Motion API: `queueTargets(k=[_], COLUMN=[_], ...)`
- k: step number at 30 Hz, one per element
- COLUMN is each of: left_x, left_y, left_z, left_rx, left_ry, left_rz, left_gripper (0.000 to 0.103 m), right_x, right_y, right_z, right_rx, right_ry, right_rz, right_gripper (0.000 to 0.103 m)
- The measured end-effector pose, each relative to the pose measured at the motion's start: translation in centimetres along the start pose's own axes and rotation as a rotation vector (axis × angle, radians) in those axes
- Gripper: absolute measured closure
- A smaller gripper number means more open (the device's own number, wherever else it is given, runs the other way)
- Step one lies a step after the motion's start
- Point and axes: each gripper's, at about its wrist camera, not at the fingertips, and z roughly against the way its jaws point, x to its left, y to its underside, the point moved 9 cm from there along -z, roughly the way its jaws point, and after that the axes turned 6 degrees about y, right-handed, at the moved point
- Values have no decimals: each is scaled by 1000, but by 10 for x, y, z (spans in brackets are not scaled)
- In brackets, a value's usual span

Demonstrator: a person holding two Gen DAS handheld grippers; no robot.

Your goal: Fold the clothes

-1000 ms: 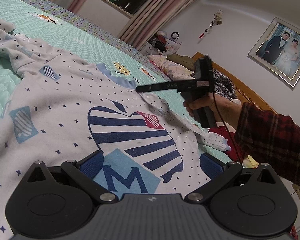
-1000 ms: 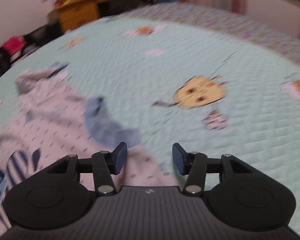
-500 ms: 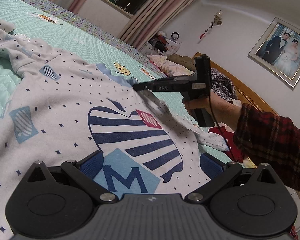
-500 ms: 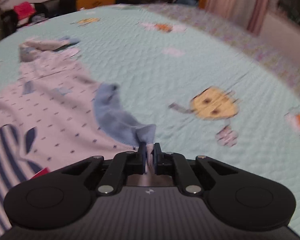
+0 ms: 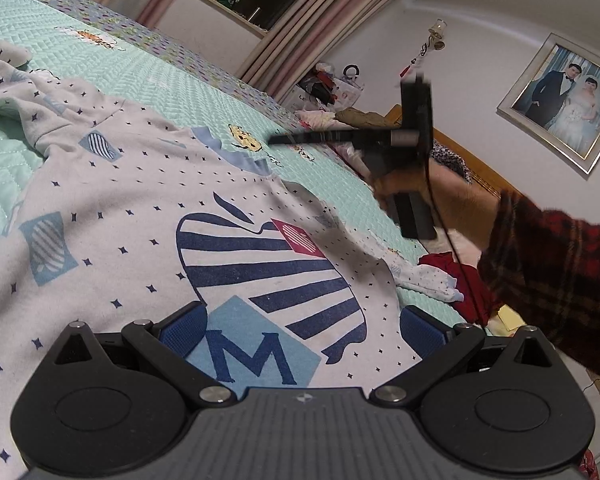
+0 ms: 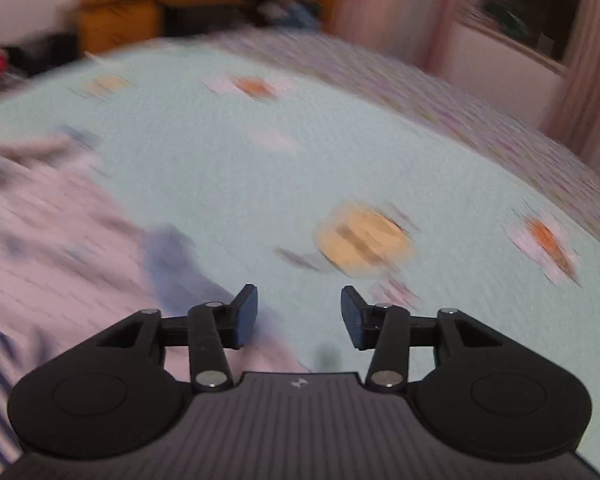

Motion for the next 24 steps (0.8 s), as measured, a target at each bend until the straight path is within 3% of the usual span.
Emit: queueTargets(k=[3,8,12,15,17,18,19,21,24], left_x=[0,0,0,0,0,0,0,0,0], left_y=[0,0,-1,-1,-1,-1,-1,-1,-1], left_z=[0,1,2,2,2,2,2,2,2], left_rx=[-1,-1,-3,-4,-5,-5,-5,-5,-5], left_ry=[3,6,11,12,13,13,14,14,14], left_rz=[2,4,7,8,8,9,9,9,9], left_gripper=[1,1,1,1,1,1,1,1,1], right_x=[40,60,59,63,69,73,77,86,100], right_y=[-21,-36,-20,-16,-15,-15,-16,-16,-18], right_z=[-13,-54,-78,-76,-73,-71,-69,-64,-57], right_rx=[5,60,158,172,180,183,181,168,127], right_ry=[-141,-188,-218,-269,-273,-275,-272,-244,-171], right_rz=[67,115,121,106,139,156,178,246,385], right_gripper=[47,47,47,46,54,64,83,90,92])
